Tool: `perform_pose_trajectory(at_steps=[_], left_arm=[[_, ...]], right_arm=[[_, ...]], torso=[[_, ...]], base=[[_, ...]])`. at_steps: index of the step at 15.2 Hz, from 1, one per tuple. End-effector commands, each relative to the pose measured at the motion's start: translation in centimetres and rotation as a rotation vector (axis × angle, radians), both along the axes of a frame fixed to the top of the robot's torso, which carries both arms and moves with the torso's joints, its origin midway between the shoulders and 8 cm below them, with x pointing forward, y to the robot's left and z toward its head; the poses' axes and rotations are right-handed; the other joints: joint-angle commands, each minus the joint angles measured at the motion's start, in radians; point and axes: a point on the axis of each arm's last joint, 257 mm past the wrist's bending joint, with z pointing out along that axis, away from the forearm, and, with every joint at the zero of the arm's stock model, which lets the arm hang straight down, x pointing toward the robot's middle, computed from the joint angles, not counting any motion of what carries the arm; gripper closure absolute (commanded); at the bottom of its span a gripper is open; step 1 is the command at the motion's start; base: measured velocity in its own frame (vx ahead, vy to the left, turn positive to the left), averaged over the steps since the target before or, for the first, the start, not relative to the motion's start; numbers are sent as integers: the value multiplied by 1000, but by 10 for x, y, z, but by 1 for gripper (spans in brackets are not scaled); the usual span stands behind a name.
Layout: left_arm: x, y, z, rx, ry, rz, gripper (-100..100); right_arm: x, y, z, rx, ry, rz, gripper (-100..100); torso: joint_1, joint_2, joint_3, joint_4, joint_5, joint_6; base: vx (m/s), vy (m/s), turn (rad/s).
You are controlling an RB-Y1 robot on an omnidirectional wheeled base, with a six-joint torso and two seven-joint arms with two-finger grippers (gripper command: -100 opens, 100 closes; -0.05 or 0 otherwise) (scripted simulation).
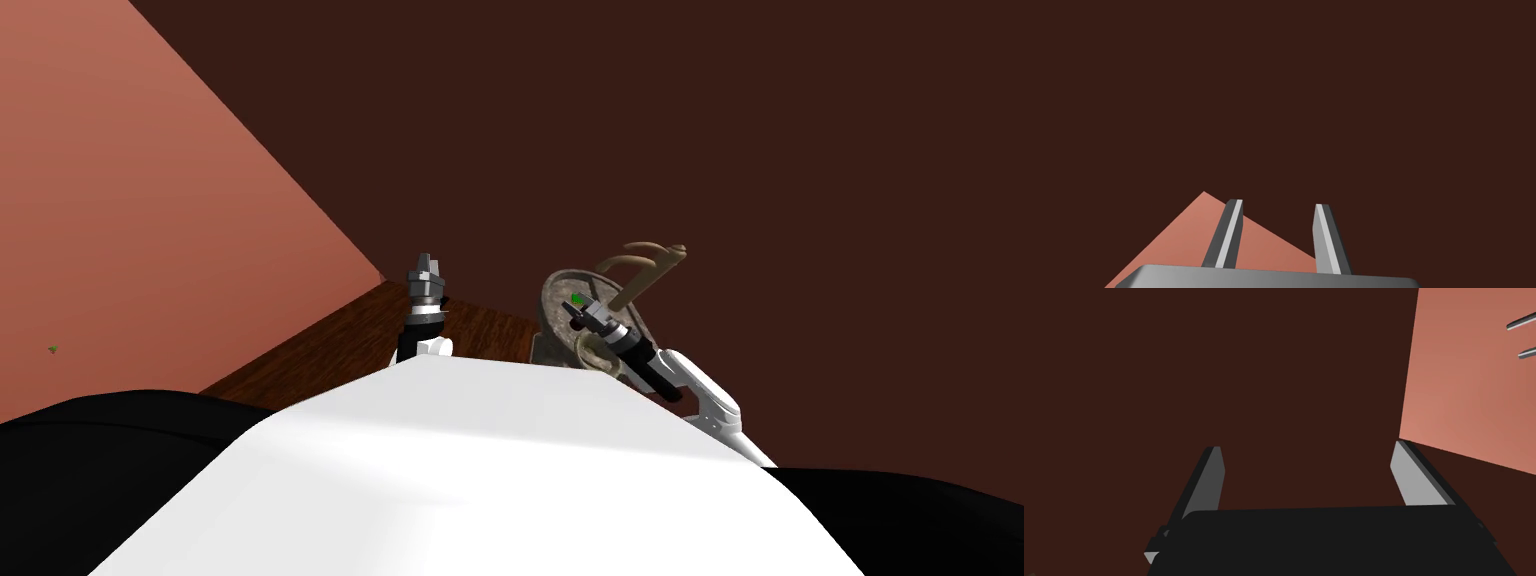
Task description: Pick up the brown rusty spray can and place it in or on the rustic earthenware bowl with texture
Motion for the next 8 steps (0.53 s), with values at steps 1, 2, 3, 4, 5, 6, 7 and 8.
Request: perform_pose_trajectory(at_steps=[1,2,3,4,5,6,7,8], left_arm=[[0,0,0,0,0,0,0],[0,0,0,0,0,0,0],[0,0,0,0,0,0,0],[0,0,0,0,0,0,0],[0,0,0,0,0,0,0],[0,0,0,0,0,0,0],[0,0,0,0,0,0,0],[0,0,0,0,0,0,0]], right_arm=[[4,-10,-13,-96,3,-5,-100],[4,-10,-13,-96,3,-5,-100],[6,-18,-23,-163,4,-7,-100],[8,-26,-31,-219,6,-12,-100],[8,-26,-32,-228,5,-10,-100],[10,-34,-40,-291,6,-11,-100],[12,-42,-47,-346,7,-14,-100],[11,-43,-48,-352,6,-12,-100]], torso=[[0,0,0,0,0,0],[0,0,0,0,0,0],[0,0,0,0,0,0],[0,0,0,0,0,0],[-1,-1,0,0,0,0],[-1,0,0,0,0,0],[-1,0,0,0,0,0],[-1,0,0,0,0,0]], base=[[8,-67,85],[10,-62,64],[19,-56,76],[21,-72,122],[11,-72,89],[5,-68,68],[5,-69,99],[-15,-42,87]])
